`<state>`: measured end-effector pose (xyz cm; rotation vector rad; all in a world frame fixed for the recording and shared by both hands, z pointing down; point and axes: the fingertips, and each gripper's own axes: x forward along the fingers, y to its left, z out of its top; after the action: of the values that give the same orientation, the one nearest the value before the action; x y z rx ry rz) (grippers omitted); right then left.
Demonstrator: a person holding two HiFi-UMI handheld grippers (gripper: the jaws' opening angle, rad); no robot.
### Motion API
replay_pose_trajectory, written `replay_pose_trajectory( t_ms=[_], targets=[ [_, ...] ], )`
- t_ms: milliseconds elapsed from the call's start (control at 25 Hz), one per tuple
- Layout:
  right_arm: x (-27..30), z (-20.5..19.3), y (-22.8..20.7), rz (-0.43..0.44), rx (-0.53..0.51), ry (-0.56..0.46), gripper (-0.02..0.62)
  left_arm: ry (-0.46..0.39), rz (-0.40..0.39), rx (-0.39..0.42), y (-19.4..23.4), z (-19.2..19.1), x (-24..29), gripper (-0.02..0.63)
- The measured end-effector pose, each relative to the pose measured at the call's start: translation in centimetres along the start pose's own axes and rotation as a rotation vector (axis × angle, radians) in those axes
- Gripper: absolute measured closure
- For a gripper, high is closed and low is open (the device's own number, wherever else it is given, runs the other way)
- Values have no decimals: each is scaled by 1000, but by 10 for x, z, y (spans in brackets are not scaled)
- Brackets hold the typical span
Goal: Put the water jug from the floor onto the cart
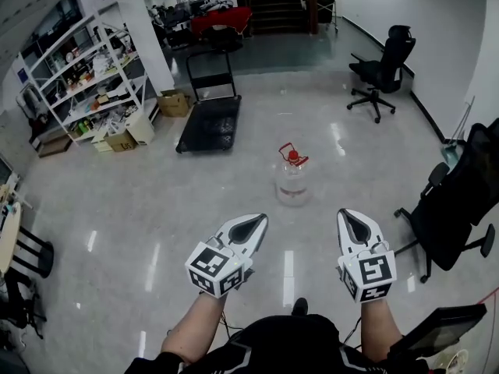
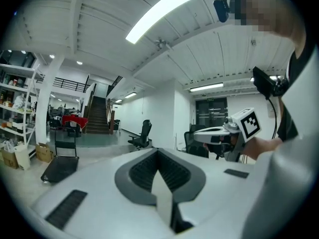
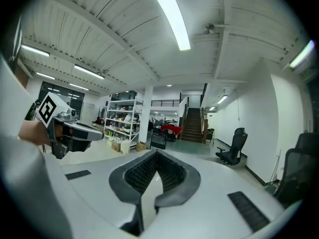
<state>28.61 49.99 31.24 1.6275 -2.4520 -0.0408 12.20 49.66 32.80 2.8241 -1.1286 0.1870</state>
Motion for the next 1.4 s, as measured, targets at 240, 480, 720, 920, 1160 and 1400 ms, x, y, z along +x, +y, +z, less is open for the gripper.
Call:
replay_pose_trajectory(
  t_ms=[240, 480, 720, 920, 1160, 1400],
  targets=[
    [63, -2, -67, 43, 15, 5, 595, -3, 33, 1, 35, 18, 70, 614],
    [129, -4, -95, 104, 99, -11, 595, 30, 57, -20, 82, 21, 121, 614],
    [220, -8, -118, 96, 98, 0, 594, 5, 28, -30, 158, 18, 183, 614],
    [309, 10, -131, 83, 115, -9, 594, -20, -16, -32, 233, 26, 233, 614],
    [393, 29, -145, 62, 147, -19, 594, -31, -82, -51, 304, 33, 282, 614],
    [456, 29, -168, 65, 137, -24, 592, -59, -129, -58, 346, 42, 329, 615]
  ],
)
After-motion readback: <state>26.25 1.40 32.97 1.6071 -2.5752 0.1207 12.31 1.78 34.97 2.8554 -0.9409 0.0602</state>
